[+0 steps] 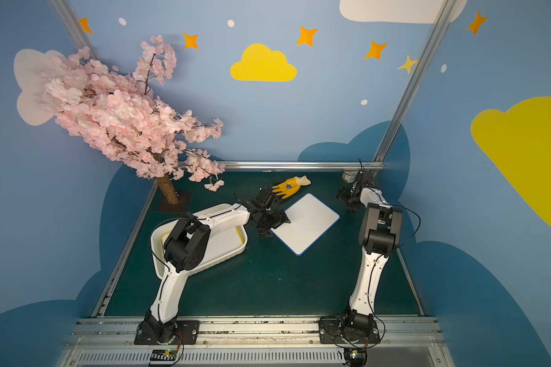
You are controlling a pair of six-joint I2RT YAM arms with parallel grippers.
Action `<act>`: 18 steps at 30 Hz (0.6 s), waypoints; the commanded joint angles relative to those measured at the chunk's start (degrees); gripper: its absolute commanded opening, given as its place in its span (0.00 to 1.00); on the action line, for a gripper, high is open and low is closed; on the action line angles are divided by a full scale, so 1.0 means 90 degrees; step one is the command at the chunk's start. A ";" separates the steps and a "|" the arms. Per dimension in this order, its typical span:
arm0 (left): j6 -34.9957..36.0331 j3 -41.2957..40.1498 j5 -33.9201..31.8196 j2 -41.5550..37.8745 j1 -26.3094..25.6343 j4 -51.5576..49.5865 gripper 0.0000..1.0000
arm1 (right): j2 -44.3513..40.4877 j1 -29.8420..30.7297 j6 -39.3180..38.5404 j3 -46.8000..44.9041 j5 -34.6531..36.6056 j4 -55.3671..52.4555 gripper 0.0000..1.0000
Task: Put the whiteboard into the storage box
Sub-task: Adjust the whiteboard at the center of the board.
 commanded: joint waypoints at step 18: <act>0.0134 -0.0286 -0.0581 0.0698 0.0124 -0.0431 0.99 | -0.0022 0.0552 0.0051 -0.0328 -0.0850 -0.0589 0.83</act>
